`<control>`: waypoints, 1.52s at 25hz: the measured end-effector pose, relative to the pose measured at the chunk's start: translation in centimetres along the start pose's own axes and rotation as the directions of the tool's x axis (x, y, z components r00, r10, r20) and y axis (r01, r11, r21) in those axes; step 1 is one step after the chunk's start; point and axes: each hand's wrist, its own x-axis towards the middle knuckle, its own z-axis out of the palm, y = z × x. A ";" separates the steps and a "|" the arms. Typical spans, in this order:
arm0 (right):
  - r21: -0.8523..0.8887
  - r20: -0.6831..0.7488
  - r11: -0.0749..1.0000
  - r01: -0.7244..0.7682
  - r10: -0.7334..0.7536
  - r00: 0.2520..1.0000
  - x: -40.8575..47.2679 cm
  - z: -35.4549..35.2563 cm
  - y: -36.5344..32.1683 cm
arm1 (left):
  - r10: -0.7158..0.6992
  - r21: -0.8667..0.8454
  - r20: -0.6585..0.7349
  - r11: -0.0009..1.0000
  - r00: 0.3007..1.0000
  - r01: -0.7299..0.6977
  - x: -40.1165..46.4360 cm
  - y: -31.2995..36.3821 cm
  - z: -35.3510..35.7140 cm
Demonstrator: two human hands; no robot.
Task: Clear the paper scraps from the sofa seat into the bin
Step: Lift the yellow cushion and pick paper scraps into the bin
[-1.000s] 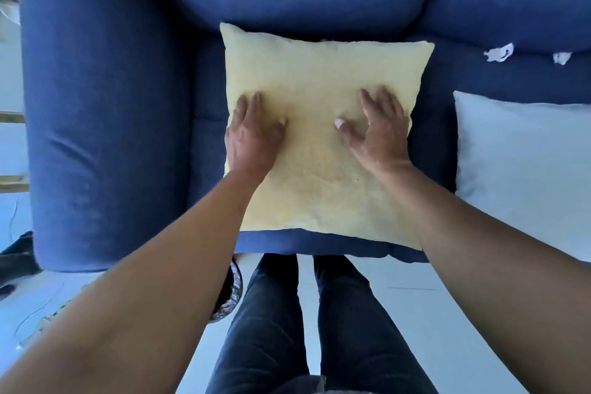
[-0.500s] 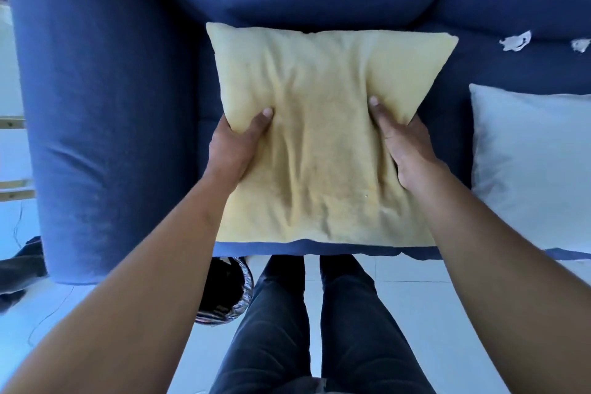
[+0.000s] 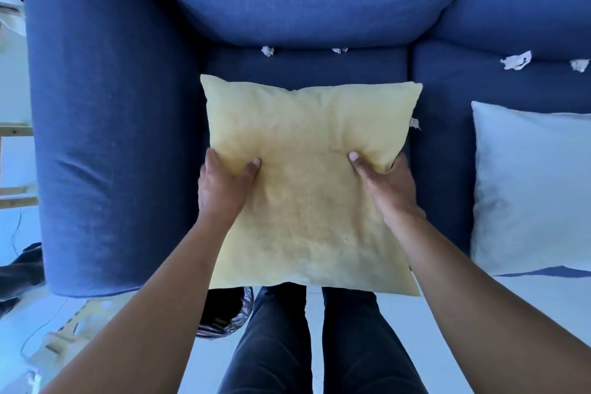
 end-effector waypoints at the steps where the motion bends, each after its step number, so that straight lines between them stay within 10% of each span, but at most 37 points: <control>1: -0.066 -0.044 0.995 0.079 -0.082 0.996 0.6 0.0 -0.4 | 0.102 0.081 -0.060 0.992 0.993 -0.097 0.4 0.8 0.2; 5: -0.351 -0.075 0.858 0.375 -0.425 0.902 3.5 1.2 -4.2 | 0.410 0.178 -0.059 0.901 0.910 -0.395 3.4 7.0 2.1; 9: -0.342 0.070 0.769 0.540 -0.552 0.831 8.7 4.3 -8.3 | 0.393 0.099 -0.011 0.915 0.919 -0.390 9.0 12.9 5.3; 21: -0.187 -0.130 0.835 0.518 -0.544 0.829 21.0 9.4 -7.0 | 0.014 -0.211 -0.418 0.971 0.908 -0.112 23.8 15.2 12.8; 34: -0.512 -0.151 0.656 0.555 -0.704 0.693 27.4 13.1 -8.2 | 0.083 -0.126 -0.541 0.976 0.837 -0.178 25.3 14.2 14.9; 38: -0.598 -0.085 0.646 0.474 -0.640 0.764 28.4 12.7 -9.6 | 0.096 -0.149 -0.488 0.970 0.868 -0.191 24.7 14.3 14.4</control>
